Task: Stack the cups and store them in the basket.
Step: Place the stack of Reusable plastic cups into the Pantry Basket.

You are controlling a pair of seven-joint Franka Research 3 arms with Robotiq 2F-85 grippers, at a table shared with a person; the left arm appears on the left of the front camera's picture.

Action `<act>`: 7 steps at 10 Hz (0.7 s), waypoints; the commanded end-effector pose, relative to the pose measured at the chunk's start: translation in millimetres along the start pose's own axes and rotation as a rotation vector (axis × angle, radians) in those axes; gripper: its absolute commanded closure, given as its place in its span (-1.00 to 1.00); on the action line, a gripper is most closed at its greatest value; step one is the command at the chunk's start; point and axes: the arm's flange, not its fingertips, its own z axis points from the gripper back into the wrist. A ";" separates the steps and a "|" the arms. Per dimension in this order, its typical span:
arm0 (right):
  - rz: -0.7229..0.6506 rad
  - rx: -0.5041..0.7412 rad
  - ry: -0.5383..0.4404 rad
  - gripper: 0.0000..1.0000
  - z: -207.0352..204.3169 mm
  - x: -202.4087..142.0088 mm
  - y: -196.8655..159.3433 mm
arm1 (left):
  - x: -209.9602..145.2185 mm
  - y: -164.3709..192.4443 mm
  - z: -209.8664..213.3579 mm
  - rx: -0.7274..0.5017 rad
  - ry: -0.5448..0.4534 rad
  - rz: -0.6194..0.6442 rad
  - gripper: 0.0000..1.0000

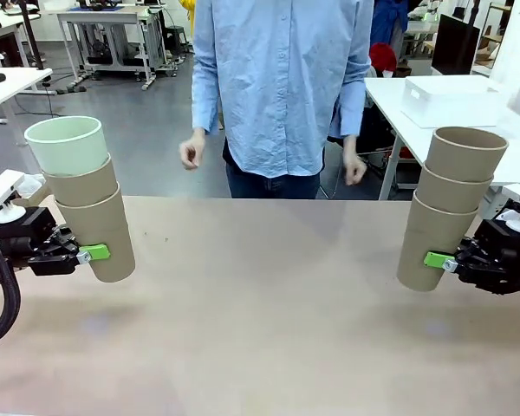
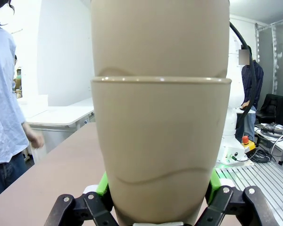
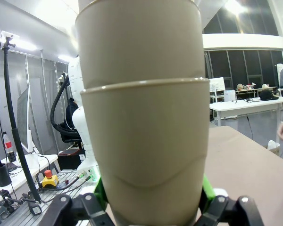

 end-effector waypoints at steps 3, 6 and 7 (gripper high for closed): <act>0.005 0.005 0.000 -0.72 -2.5 2.9 0.0 | 4.6 -1.6 0.3 -0.001 -0.008 -0.009 -0.72; 0.005 0.005 0.000 -0.72 -2.5 2.9 0.0 | 4.6 -1.6 0.3 -0.001 -0.008 -0.009 -0.72; 0.005 0.005 0.000 -0.72 -2.5 2.9 0.0 | 4.6 -1.6 0.3 -0.001 -0.008 -0.009 -0.72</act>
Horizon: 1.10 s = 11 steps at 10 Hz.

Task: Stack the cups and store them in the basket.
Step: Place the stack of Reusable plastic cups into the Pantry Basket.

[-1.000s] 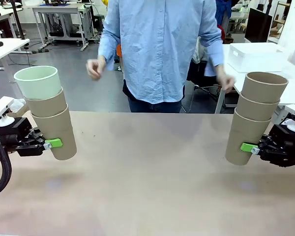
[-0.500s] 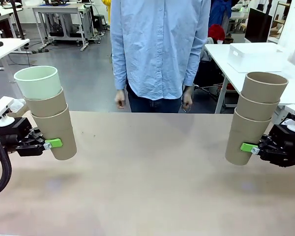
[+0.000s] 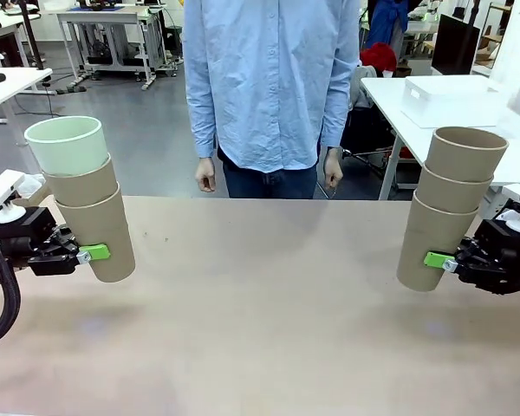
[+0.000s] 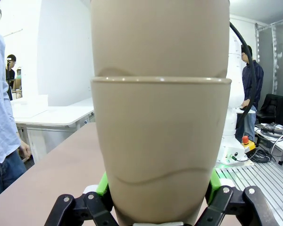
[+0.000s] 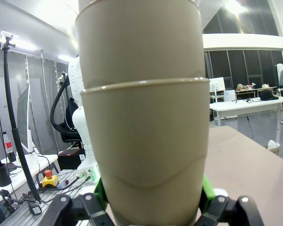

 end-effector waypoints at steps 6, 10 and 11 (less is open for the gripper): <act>0.005 0.005 0.000 -0.72 -2.5 2.9 0.0 | 4.6 -1.6 0.3 -0.001 -0.008 -0.009 -0.72; 0.005 0.005 0.000 -0.72 -2.5 2.9 0.0 | 4.6 -1.6 0.3 -0.001 -0.008 -0.009 -0.72; 0.005 0.005 0.000 -0.72 -2.5 2.9 0.0 | 4.6 -1.6 0.3 -0.001 -0.008 -0.009 -0.72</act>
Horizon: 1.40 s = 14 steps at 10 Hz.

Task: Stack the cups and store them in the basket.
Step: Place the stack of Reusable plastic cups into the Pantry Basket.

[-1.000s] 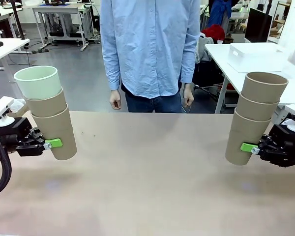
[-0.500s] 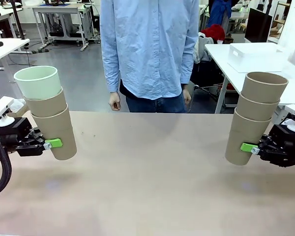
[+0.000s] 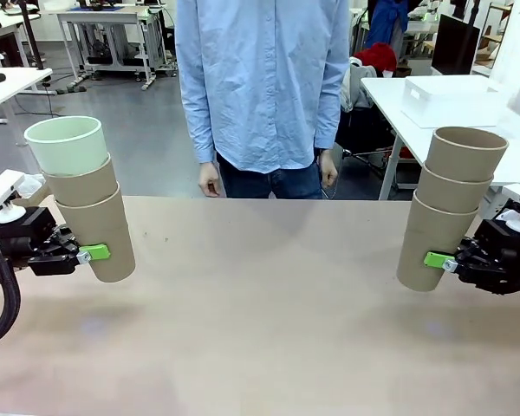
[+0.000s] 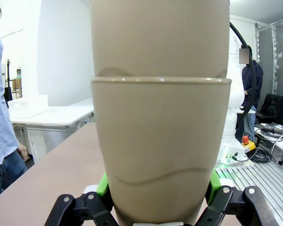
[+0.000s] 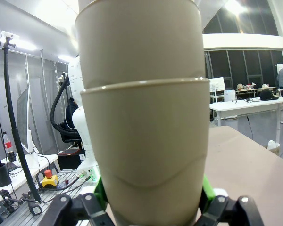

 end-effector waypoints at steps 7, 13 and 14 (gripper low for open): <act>0.005 0.005 0.000 -0.72 -2.5 2.9 0.0 | 4.6 -1.6 0.3 -0.001 -0.008 -0.009 -0.72; 0.005 0.005 0.000 -0.72 -2.5 2.9 0.0 | 4.6 -1.6 0.3 -0.001 -0.008 -0.009 -0.72; 0.005 0.005 0.000 -0.72 -2.5 2.9 0.0 | 4.6 -1.6 0.3 -0.001 -0.008 -0.009 -0.72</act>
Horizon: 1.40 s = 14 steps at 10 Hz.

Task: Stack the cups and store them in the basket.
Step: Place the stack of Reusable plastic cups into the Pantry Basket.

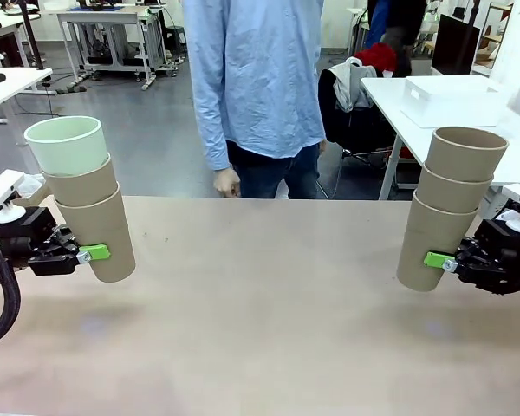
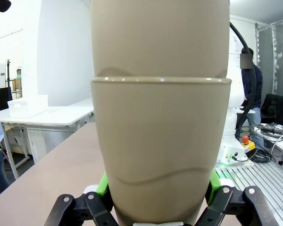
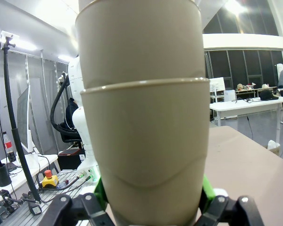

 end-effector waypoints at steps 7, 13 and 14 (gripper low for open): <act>0.005 0.005 0.000 -0.72 -2.5 2.9 0.0 | 4.6 -1.6 0.3 -0.001 -0.008 -0.009 -0.72; 0.005 0.005 0.000 -0.72 -2.5 2.9 0.0 | 4.6 -1.6 0.3 -0.001 -0.008 -0.009 -0.72; 0.005 0.005 0.000 -0.72 -2.5 2.9 0.0 | 4.6 -1.6 0.3 -0.001 -0.008 -0.009 -0.72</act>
